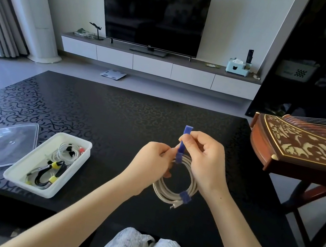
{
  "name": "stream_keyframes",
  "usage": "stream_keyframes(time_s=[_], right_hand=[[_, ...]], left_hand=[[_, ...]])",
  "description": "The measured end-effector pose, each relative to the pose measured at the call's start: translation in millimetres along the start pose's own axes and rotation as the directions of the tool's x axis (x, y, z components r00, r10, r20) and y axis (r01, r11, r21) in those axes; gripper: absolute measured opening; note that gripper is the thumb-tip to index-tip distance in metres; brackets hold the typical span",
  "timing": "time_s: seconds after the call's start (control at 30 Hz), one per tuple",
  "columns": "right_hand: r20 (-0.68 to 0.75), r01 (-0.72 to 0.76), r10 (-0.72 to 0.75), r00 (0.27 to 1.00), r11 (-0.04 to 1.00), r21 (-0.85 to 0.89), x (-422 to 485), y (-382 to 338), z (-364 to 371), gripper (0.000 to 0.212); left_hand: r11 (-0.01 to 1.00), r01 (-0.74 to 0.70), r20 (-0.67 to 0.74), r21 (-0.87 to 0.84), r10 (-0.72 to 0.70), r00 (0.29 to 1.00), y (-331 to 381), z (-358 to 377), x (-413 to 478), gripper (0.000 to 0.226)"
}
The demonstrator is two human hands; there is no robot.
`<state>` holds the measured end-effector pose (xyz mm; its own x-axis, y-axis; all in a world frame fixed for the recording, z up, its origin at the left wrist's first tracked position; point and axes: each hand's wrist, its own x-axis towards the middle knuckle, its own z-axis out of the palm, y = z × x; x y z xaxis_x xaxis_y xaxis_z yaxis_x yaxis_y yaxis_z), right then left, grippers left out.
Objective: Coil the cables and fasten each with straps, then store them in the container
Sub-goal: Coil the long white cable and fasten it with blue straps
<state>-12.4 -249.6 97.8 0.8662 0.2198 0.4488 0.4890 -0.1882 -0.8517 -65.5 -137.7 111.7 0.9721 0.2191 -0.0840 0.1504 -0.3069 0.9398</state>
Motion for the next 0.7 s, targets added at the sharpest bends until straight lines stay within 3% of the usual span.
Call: stream_keyframes(time_s=[0.07,0.23,0.37,0.53,0.6,0.7], right_hand=[[0.031,0.011,-0.013,0.999,0.999,0.049,-6.1,-6.7,-2.4,0.016],[-0.048,0.164,-0.165,0.985,0.986,-0.031,-15.0,-11.2,-3.6,0.019],[-0.157,-0.002,0.017,0.987,0.995,0.097,-3.5,-18.0,-9.6,0.020],[-0.113,-0.057,0.059,0.992,0.998,0.017,7.4,-24.5,-13.5,0.022],[-0.108,-0.063,0.063,0.992,0.998,0.009,12.4,-27.7,-16.0,0.022],[-0.176,0.004,-0.018,0.984,0.997,-0.079,14.0,-30.0,-13.8,0.021]], left_hand=[[0.997,0.016,-0.005,-0.071,-0.016,1.000,0.8,-0.7,0.6,0.029],[0.986,0.005,0.057,-0.165,0.005,0.998,3.4,-1.3,0.2,0.031],[0.995,-0.071,0.116,-0.074,0.079,0.990,2.6,-1.5,-4.3,0.033],[0.973,-0.222,0.130,0.060,0.213,0.968,6.6,-3.2,-6.0,0.033],[0.977,-0.213,0.129,-0.007,0.212,0.969,8.0,-4.9,-4.5,0.033],[0.963,-0.061,0.178,-0.263,0.111,0.978,14.3,-5.8,-0.5,0.032]])
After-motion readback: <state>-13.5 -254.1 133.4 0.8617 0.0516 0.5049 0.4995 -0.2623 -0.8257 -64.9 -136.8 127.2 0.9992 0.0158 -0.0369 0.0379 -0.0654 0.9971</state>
